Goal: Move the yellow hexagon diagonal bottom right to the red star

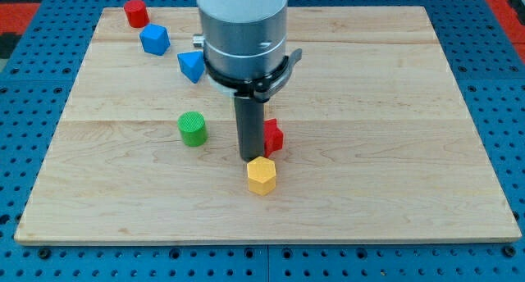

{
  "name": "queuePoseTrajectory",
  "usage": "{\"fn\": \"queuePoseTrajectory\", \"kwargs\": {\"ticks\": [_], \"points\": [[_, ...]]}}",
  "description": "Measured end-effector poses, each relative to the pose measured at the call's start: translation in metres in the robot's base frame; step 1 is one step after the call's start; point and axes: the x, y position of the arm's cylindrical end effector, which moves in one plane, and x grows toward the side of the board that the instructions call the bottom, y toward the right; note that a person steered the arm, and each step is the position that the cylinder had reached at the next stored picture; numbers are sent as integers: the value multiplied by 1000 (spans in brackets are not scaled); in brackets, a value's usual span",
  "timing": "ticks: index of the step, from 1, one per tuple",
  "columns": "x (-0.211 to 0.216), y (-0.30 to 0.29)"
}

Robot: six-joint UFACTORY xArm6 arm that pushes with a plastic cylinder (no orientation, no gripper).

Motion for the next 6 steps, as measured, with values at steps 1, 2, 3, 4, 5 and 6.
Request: {"fn": "queuePoseTrajectory", "kwargs": {"ticks": [1, 2, 3, 4, 5, 6], "points": [[-10, 24], [3, 26], [9, -9], [28, -31], [45, -31], [59, -7]]}}
